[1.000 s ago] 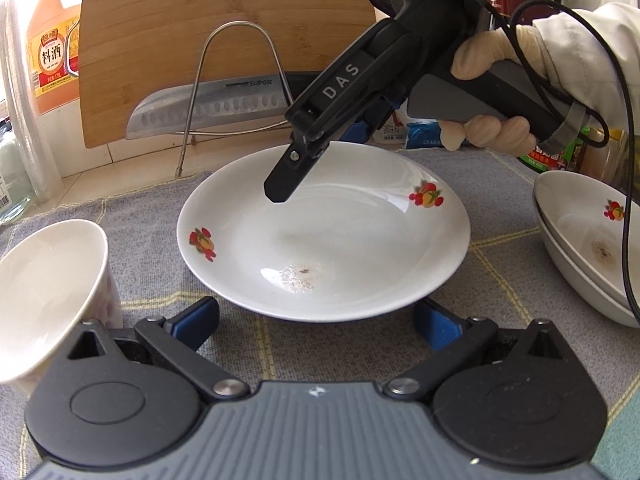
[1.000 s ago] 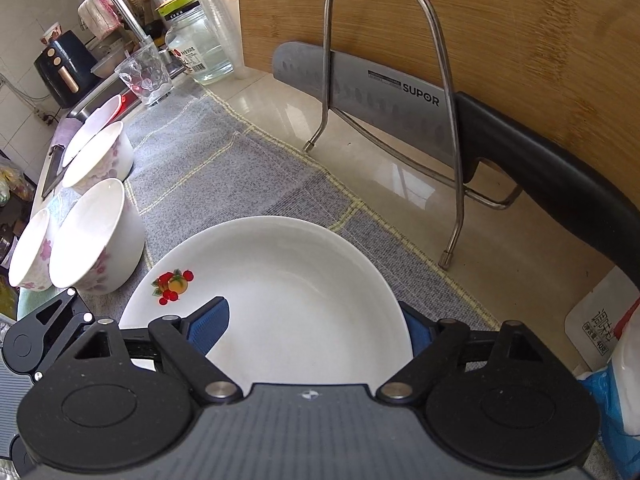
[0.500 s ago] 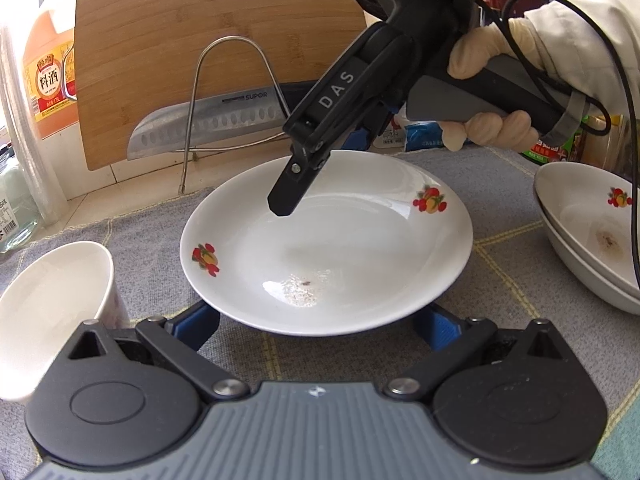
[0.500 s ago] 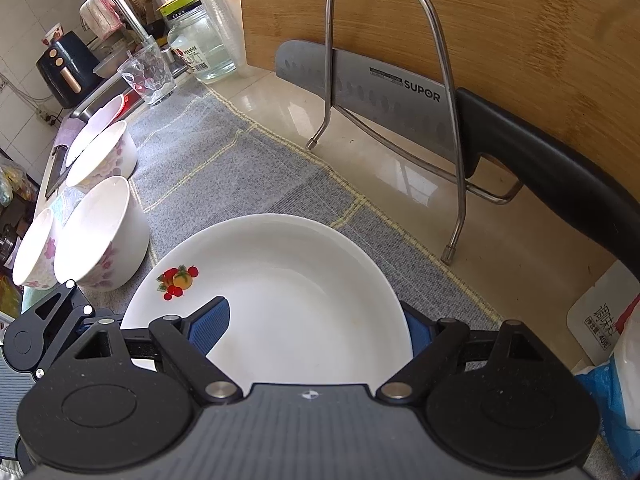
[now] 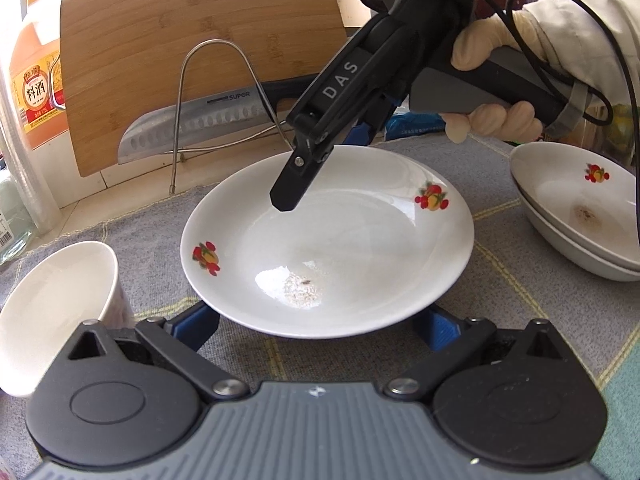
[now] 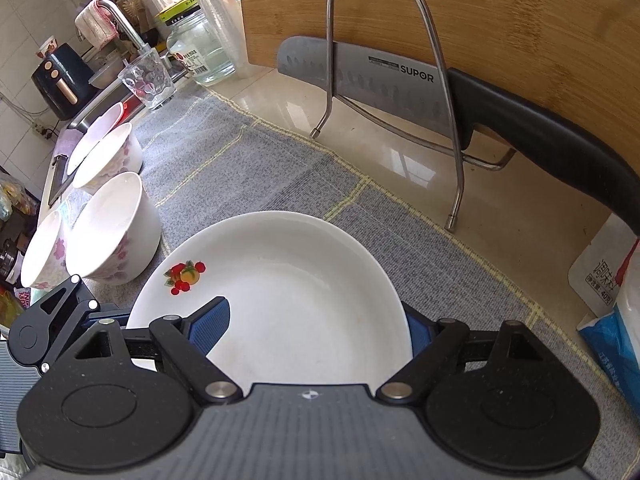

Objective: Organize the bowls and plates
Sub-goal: 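Lift the flower-print plate with the right tool toward the plate stack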

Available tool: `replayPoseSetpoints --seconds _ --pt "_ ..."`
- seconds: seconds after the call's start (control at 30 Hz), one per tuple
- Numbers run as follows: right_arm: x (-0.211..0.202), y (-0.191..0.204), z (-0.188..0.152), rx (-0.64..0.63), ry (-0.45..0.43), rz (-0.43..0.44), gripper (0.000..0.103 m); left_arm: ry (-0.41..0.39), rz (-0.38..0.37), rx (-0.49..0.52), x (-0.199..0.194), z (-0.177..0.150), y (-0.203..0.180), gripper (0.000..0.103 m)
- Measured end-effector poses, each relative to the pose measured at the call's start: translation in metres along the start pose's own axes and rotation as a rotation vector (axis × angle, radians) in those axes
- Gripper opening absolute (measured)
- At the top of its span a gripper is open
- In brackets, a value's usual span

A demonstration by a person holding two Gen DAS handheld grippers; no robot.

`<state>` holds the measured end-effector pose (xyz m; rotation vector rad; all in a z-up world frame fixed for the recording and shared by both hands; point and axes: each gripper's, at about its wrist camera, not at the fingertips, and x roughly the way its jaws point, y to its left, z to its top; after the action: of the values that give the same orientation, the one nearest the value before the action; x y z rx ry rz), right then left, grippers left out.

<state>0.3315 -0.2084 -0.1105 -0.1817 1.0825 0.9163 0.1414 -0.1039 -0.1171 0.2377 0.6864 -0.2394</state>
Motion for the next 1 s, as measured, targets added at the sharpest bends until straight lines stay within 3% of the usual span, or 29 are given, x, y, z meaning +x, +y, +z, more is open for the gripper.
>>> replayPoseSetpoints --seconds 0.5,1.0 --pt "-0.009 0.024 -0.026 0.072 -0.003 0.026 0.091 0.043 -0.073 0.054 -0.023 -0.012 0.010 0.102" --pt "-0.038 0.056 -0.048 0.101 -0.043 0.034 0.091 0.036 -0.120 0.110 -0.061 -0.011 0.008 0.102"
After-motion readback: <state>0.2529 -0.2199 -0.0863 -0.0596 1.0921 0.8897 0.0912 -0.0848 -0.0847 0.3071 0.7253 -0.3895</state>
